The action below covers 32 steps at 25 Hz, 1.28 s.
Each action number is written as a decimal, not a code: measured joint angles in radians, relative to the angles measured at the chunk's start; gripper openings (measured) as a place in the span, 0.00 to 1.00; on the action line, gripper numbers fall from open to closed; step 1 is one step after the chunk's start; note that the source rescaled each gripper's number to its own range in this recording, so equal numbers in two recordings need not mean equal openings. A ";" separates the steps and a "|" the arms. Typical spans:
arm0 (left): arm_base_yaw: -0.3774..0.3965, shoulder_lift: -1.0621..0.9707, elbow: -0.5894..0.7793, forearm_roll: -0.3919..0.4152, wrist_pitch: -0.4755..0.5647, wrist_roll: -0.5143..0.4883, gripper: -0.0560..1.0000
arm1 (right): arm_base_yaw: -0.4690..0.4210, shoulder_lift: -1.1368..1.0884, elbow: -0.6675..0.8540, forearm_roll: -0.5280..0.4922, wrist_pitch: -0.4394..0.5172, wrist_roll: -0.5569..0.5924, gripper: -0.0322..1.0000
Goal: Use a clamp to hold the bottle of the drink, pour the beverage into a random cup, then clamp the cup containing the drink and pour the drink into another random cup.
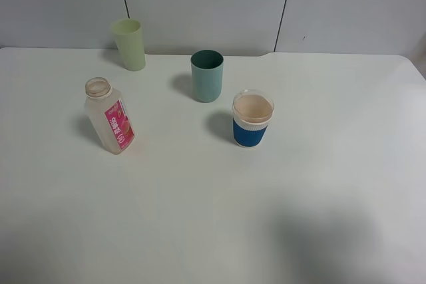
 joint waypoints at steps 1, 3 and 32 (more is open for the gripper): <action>0.000 0.000 0.000 0.000 0.000 0.000 1.00 | 0.005 0.000 0.004 -0.007 -0.003 -0.002 0.65; 0.000 0.000 0.000 0.000 0.000 0.000 1.00 | 0.011 0.000 0.012 -0.015 -0.011 -0.004 0.65; 0.000 0.000 0.000 0.000 0.000 0.000 1.00 | 0.012 0.000 0.021 -0.019 -0.031 0.053 0.65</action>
